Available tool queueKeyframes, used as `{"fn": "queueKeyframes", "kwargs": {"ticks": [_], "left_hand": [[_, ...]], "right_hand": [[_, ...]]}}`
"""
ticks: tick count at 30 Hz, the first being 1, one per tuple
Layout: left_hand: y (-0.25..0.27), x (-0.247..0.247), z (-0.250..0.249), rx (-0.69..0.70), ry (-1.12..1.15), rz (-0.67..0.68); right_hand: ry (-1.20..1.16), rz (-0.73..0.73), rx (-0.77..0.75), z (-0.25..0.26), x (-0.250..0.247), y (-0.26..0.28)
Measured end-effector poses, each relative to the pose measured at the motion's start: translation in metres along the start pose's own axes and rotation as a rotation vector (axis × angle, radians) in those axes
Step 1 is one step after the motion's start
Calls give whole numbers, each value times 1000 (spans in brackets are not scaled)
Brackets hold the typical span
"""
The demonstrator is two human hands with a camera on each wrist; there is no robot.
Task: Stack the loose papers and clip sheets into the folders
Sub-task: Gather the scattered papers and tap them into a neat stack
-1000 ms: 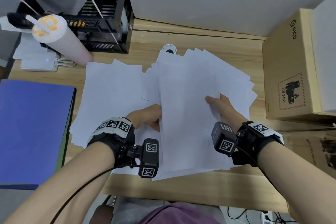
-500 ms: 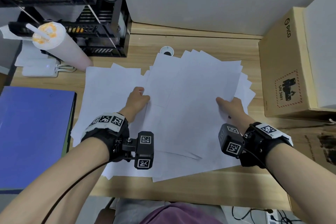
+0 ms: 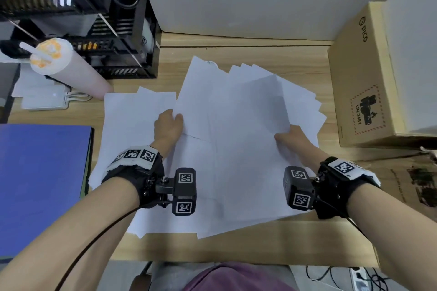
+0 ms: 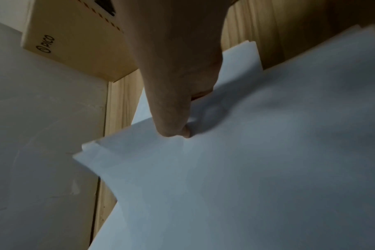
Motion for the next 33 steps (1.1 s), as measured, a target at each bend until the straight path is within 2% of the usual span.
{"fn": "queueKeyframes", "kwargs": {"ticks": [2, 5, 10, 12, 14, 18, 20, 23, 26, 29, 31, 33], "left_hand": [[-7, -11, 5, -21, -28, 3], [-9, -17, 15, -29, -40, 90], [-4, -18, 41, -54, -70, 236], [2, -20, 51, -50, -48, 277], [7, -25, 58, -23, -32, 249], [13, -51, 64, 57, -58, 19], [15, -56, 63, 60, 29, 16], [17, -52, 58, 37, 199, 113], [13, -54, 55, -11, 317, 68], [5, -49, 60, -151, 392, 33], [3, -43, 65, -261, 401, 55], [2, -38, 64, -308, 366, 82]], "right_hand": [[97, 61, -42, 9, -6, 0], [252, 166, -138, 30, -3, -1], [429, 149, -284, 76, 15, -12], [474, 154, -397, 98, 31, -10], [521, 152, -501, 116, 47, -10], [586, 167, -564, 137, 73, -8], [574, 148, -566, 141, 79, -10], [539, 147, -516, 143, 81, -7], [470, 134, -491, 137, 74, -7], [325, 29, -360, 116, 48, -16], [200, -80, -238, 96, 22, -19], [167, -163, -147, 72, -2, -21]]}}
Point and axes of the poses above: each hand's wrist, its own y-axis away from the middle knuckle, its own x-axis out of the palm, z = x × y, the point moved 7 cm from there along -y, towards the middle knuckle, and after that the axes turned 8 degrees about y, right-handed, at the moved point
